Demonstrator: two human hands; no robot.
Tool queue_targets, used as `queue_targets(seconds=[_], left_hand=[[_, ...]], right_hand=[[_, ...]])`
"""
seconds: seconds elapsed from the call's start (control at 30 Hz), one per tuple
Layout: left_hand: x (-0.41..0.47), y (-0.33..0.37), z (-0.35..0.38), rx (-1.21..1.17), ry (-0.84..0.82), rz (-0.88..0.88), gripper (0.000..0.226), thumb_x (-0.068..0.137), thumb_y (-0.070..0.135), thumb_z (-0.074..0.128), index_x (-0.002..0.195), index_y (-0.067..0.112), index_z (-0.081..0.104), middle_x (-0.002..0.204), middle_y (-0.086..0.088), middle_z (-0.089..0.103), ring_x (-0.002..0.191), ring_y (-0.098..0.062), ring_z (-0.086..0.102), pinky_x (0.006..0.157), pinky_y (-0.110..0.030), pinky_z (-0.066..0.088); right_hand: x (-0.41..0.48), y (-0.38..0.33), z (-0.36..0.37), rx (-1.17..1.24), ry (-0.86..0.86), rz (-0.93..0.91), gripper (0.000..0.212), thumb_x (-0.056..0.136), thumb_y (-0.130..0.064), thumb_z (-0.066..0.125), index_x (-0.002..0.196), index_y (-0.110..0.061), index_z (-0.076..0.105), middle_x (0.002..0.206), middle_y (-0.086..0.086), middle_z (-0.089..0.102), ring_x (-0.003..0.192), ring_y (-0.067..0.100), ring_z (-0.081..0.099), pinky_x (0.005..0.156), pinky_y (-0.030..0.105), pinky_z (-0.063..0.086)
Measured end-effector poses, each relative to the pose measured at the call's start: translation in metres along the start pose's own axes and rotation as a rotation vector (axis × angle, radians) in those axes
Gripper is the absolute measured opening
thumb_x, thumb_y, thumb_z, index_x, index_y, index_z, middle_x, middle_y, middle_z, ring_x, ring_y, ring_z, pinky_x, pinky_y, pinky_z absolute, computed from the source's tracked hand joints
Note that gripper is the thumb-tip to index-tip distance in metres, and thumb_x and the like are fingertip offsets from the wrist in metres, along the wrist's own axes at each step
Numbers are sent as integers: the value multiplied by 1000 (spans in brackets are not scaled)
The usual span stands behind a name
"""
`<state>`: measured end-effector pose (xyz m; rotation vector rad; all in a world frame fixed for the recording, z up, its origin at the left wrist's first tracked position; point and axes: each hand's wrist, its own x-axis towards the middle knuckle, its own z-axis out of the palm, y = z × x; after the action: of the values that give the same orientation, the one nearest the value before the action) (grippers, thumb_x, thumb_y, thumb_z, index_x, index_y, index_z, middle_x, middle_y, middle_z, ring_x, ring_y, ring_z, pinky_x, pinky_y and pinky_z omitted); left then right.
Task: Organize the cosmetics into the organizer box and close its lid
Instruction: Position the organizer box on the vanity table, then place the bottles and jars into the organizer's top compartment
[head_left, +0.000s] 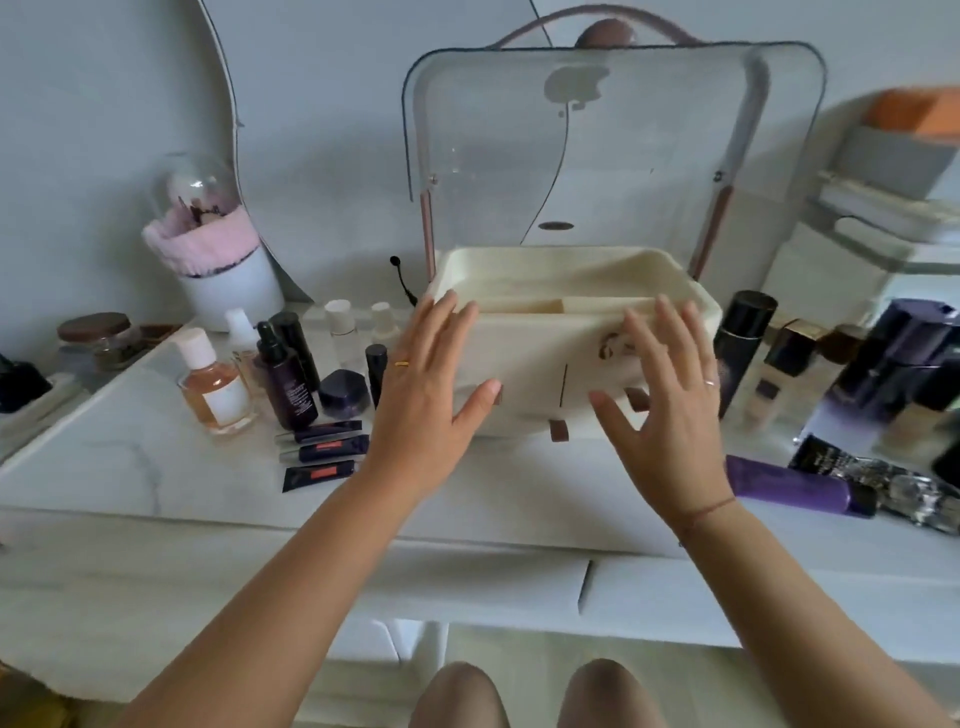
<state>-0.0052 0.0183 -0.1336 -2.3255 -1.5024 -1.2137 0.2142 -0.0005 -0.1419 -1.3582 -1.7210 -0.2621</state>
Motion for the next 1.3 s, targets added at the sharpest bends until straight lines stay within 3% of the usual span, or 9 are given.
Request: queue_targets(seconds=[0.1,0.17,0.27,0.37,0.53,0.67,0.87,1.13,1.3], left_hand=[[1,6,6,52,42,-20,65,89,45,44,143,11,33,152,-8,28,144,-25,14,116,-47,16],[4,12,9,76,58,-10,63,90,46,42,142,10,36,150,-8,33,144,-26,17,117,-48,13],[7,20,14,87,63,53,62,90,46,41,140,9,40,147,-8,39,142,-25,22,117,-44,12],[6,25,20,70,84,80,60,90,44,41,139,9,41,145,-8,42,140,-25,26,116,-48,15],[9,27,24,80,127,70,56,87,40,45,134,9,45,139,-10,47,135,-29,32,115,-42,14],[10,28,22,79,133,59,55,87,40,44,132,10,46,137,-10,48,134,-28,33,115,-36,10],[10,26,21,91,120,76,53,88,38,45,133,11,45,138,-8,47,135,-28,33,115,-31,6],[10,27,22,75,117,68,52,88,38,44,133,12,44,138,-7,47,135,-26,32,115,-44,14],[11,25,18,52,99,78,51,89,39,42,132,12,46,136,-6,49,133,-26,35,114,-35,13]], right_hand=[[-5,3,-13,96,-16,6,54,86,-23,64,137,-17,46,151,6,33,144,22,20,114,20,18],[-11,8,-26,166,56,74,51,85,-22,67,132,-18,49,145,4,40,138,17,32,110,20,27],[-22,31,-51,201,314,238,45,82,-20,71,122,-11,54,125,5,51,119,16,48,102,18,38],[-23,63,-78,213,495,475,50,80,-27,73,121,-10,49,113,1,46,106,15,49,95,17,40],[-15,107,-93,171,408,733,62,77,-35,74,127,-12,45,113,-5,43,107,14,48,92,22,38],[-15,119,-86,153,320,754,56,79,-36,73,126,-14,52,118,-2,53,101,12,54,85,21,40],[-14,121,-79,68,352,768,42,78,-38,72,113,-17,60,109,0,64,89,15,60,73,24,39],[-11,121,-76,-11,352,794,41,78,-40,69,111,-17,62,106,1,65,90,19,61,72,24,37],[-16,113,-78,15,417,730,37,79,-38,70,109,-17,63,103,-1,65,87,14,60,73,24,38]])
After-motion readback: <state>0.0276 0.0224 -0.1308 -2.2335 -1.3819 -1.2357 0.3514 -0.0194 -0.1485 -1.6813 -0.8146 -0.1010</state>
